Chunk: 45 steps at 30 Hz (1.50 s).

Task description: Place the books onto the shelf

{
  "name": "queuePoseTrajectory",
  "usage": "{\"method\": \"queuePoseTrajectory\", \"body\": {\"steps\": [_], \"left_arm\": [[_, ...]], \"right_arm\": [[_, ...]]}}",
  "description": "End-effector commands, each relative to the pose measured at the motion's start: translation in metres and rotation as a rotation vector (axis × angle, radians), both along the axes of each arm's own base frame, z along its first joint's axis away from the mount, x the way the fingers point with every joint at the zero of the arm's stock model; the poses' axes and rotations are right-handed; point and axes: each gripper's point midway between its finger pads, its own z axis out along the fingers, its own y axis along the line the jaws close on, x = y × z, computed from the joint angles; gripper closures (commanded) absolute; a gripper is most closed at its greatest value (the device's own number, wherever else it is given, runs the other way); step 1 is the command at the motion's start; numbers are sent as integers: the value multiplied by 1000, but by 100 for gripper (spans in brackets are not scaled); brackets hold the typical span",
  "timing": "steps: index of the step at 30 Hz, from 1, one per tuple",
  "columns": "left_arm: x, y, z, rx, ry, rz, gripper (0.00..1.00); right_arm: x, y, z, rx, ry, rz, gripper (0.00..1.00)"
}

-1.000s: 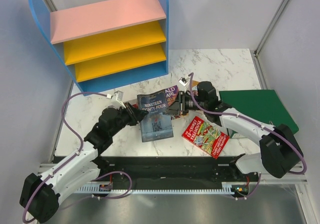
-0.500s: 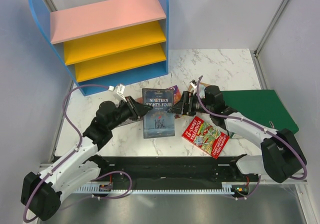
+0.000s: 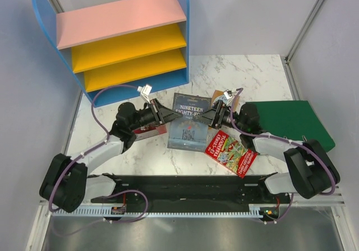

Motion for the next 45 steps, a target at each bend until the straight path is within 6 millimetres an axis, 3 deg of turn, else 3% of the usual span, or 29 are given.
{"method": "queuePoseTrajectory", "body": {"steps": [1,6,14,26,29,30,31,33,35,38,42,45], "left_arm": [[-10,-6,89,-231,-246,-143,98],[9,-2,90,-271,-218,-176,98],[15,0,92,-403,-202,-290,98],[15,-4,60,-368,-111,-292,98],[15,-4,48,-335,-99,-284,98],[16,-5,41,-312,-68,-281,98],[16,-5,37,-296,-61,-278,98],[15,-2,34,-262,-83,-267,98],[19,3,34,-252,-74,-252,98],[19,11,56,-260,-105,-261,98],[19,10,79,-233,-123,-277,98],[16,10,90,-230,-132,-283,98]], "right_arm": [[-7,3,22,103,-62,40,2],[-10,0,10,67,-47,25,2],[-7,0,7,72,-32,16,2],[-2,4,23,256,-11,29,3],[-5,3,27,284,-24,31,18],[-6,2,27,285,-25,33,28],[-7,2,28,284,-27,38,44],[-8,2,26,271,-18,41,48],[-9,2,22,248,-18,39,45],[-8,1,0,176,21,10,38],[-6,1,-4,165,24,3,27],[-1,2,-1,173,17,0,13]]}}
